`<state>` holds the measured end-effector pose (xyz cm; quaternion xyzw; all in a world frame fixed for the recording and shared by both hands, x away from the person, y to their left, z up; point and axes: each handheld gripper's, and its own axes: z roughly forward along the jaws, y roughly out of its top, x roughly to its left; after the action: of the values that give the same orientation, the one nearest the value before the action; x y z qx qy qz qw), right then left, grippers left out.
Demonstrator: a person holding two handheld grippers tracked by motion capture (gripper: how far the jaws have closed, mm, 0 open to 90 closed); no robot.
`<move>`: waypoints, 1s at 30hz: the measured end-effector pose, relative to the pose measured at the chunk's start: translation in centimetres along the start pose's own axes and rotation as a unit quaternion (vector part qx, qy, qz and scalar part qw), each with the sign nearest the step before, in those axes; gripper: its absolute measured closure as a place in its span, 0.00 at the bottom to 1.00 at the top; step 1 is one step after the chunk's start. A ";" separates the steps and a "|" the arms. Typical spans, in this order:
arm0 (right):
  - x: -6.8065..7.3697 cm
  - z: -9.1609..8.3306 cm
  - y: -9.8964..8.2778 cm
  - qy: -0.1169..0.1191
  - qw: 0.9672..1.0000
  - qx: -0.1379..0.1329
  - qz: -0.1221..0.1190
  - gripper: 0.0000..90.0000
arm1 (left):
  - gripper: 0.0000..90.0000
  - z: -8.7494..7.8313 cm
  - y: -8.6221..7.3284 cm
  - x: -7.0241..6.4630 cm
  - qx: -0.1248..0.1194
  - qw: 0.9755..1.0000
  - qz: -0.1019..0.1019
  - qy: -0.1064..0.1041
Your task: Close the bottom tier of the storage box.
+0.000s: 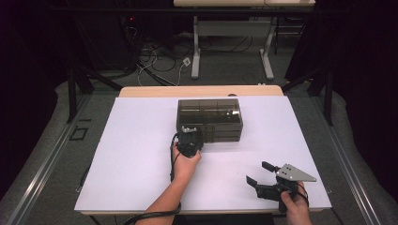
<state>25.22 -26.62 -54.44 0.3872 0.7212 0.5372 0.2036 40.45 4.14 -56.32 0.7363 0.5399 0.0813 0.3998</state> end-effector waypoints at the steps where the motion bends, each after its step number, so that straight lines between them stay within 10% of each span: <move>1: 0.0 0.0 0.0 -0.001 1.000 0.000 0.000 0.17 | 1.00 0.0 0.1 0.0 0.000 1.000 0.000 0.000; 30: -0.1 0.1 -0.1 0.000 1.000 0.005 0.002 0.17 | 0.94 -0.2 -0.1 0.0 -0.002 1.000 0.004 -0.005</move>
<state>25.34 -26.68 -54.60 0.3897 0.7230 0.5340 0.2008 40.33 4.27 -56.25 0.7382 0.5347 0.0806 0.4032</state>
